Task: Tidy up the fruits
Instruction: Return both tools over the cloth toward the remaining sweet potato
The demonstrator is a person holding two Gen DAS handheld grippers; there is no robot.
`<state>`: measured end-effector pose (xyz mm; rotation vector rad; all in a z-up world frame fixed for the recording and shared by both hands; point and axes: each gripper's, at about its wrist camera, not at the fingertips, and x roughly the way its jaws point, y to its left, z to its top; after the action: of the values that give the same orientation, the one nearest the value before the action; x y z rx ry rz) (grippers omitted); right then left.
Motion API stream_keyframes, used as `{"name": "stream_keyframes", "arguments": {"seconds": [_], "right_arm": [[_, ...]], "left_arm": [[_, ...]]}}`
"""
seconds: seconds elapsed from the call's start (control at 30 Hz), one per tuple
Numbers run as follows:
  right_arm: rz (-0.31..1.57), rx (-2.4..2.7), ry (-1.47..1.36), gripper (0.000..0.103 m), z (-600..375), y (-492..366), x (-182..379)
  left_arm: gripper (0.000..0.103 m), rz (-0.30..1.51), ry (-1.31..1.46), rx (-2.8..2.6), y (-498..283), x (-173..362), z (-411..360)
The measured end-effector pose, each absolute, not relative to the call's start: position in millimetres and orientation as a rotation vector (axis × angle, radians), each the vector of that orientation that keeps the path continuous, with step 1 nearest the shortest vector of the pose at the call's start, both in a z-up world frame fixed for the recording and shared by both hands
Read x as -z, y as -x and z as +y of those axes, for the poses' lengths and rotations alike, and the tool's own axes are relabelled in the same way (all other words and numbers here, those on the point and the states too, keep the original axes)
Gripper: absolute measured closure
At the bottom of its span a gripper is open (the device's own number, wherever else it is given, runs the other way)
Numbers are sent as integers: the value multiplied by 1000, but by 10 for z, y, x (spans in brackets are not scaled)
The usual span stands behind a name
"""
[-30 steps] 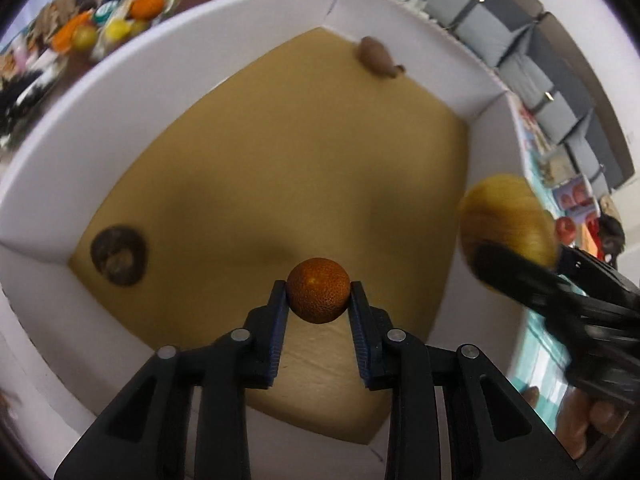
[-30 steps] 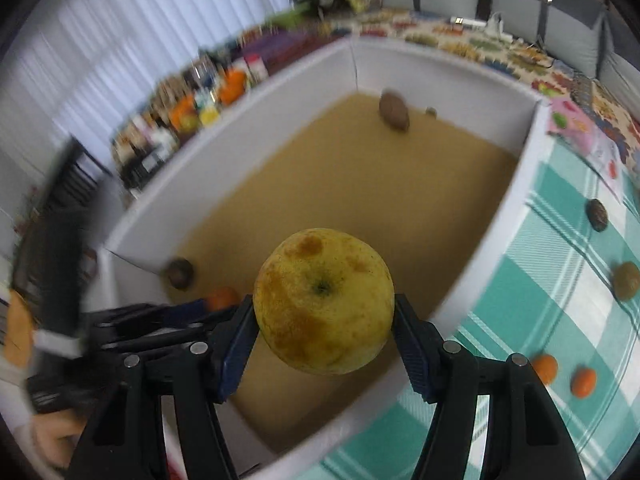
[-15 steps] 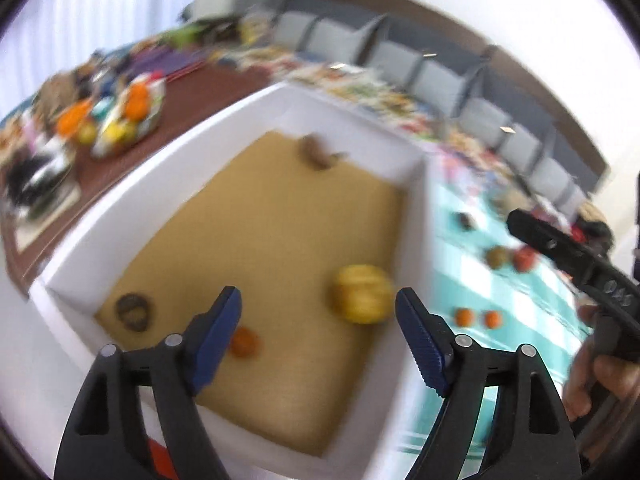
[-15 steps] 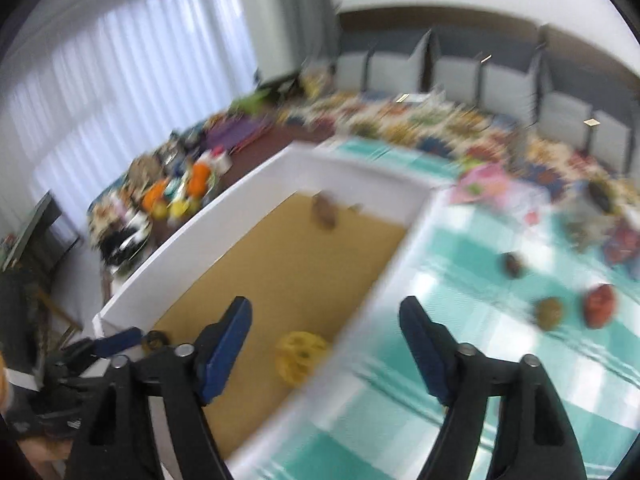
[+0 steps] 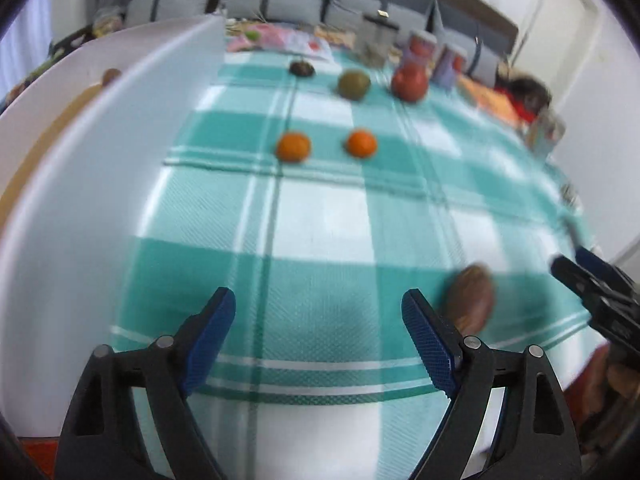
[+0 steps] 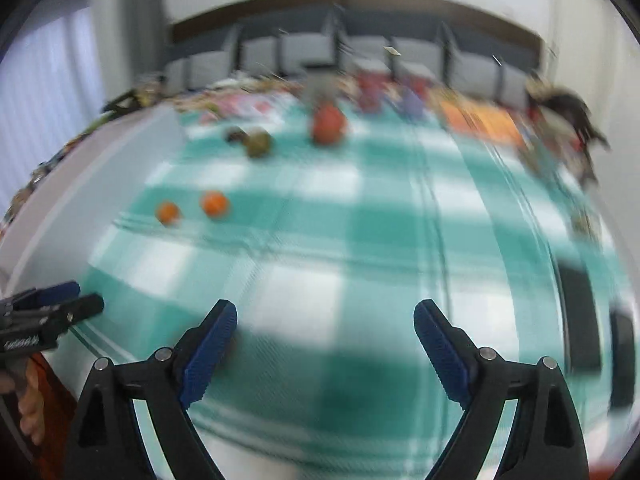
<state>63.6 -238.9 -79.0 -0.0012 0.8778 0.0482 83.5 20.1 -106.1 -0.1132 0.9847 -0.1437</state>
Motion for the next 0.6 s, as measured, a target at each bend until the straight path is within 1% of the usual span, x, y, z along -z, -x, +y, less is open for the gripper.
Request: {"name": "stream_keyframes", "arguments": {"seconds": [0.1,0.17,0.27,0.3,0.33,0.37,0.5,0.6], "right_arm": [[931,-19,-17,13,-2540,-552,1018],[938,-15,11,13,-2528,-580,1055],[919,2,18,13,-2528,-662,1055],[920,1,13,13,-2530,-665,1076],[927,6,16,13,-2526,-658,1112],[940,11,26,13,-2531,-643,1174],[977,27,35,13,-2568,-601,1314],[975,44,32,8,-2584,-596,1332]], "left_arm": [[16,960,61,125,-900,1142,134],[16,952,39,105,-890,1190,106],[16,993,31,87,-936,1338,113],[15,977,8,82,-917,1351,102],[10,972,-14,75,-891,1353,91],[9,981,-23,72,-888,1378,89],[7,977,-40,78,-882,1388,67],[5,982,-51,82,-881,1402,55]]}}
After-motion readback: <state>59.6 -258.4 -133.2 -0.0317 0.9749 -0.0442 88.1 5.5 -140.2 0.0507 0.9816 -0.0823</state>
